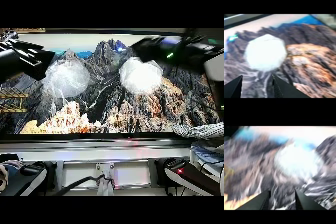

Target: Fold the clothes and pants, and hang the long-sleeved shirts on hangers.

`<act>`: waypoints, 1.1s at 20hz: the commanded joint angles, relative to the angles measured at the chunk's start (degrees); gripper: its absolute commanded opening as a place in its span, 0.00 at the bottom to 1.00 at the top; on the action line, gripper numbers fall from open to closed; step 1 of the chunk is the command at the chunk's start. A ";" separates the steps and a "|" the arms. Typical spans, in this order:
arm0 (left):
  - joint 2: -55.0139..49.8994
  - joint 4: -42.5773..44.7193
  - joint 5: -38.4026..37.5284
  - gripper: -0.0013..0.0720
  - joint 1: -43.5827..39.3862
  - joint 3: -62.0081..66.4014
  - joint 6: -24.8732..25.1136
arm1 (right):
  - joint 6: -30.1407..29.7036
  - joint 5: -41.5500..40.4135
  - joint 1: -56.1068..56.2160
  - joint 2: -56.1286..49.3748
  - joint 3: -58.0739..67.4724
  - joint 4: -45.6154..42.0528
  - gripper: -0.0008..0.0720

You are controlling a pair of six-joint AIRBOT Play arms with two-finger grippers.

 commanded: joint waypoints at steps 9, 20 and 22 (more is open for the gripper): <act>0.44 4.31 0.72 0.57 0.11 0.07 -2.38 | -1.62 -0.42 9.51 0.07 -3.41 -3.45 0.52; 0.44 4.28 0.72 0.57 0.11 0.07 -2.38 | -1.62 -0.39 9.51 0.07 -3.41 -3.45 0.52; 0.44 4.31 0.74 0.57 0.11 0.07 -2.38 | -1.62 -0.42 9.51 0.07 -3.41 -3.45 0.52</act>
